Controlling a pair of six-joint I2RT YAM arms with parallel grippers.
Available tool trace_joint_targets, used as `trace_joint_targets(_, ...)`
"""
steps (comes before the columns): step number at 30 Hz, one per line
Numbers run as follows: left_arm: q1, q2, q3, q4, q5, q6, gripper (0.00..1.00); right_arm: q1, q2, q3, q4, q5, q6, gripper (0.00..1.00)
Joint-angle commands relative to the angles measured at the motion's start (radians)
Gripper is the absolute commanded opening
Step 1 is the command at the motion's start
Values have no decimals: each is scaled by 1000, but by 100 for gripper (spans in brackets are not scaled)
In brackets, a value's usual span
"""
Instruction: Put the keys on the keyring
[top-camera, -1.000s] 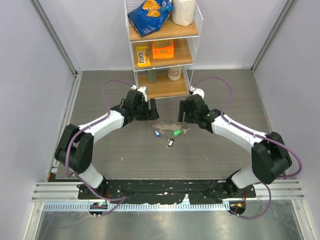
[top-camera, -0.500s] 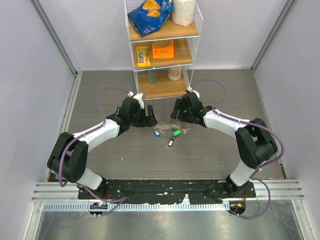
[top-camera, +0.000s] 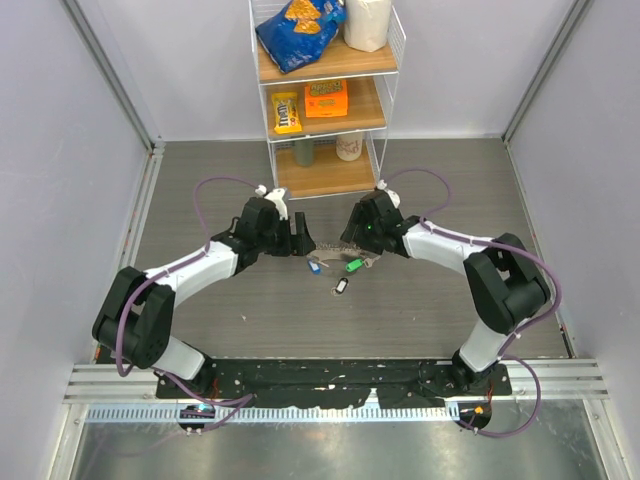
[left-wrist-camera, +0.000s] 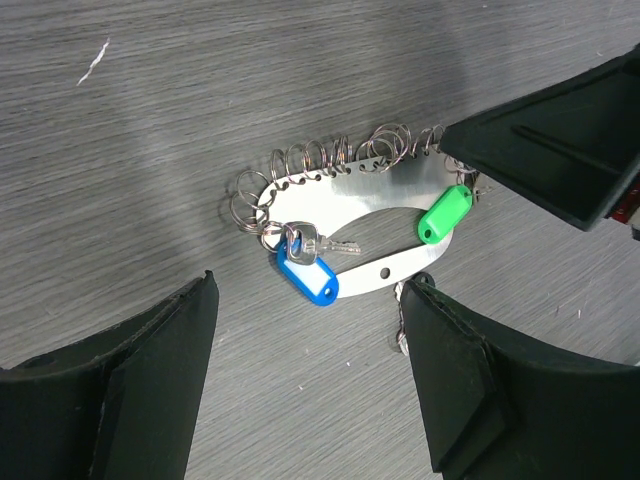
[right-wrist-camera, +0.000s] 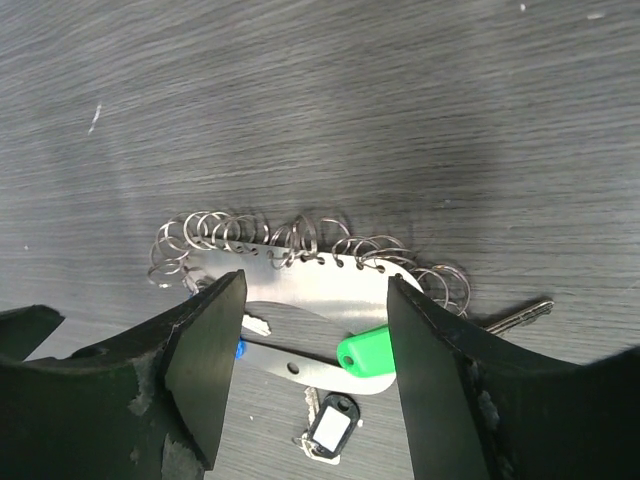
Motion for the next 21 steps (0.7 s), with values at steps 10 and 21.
trace_joint_targets(10,3,-26,3,45,10,18,81,-11,47,4,-5,53,102,64)
trace_joint_targets(21,3,-22,5,41,14,22,81,-59,94,13,0,36,114,56)
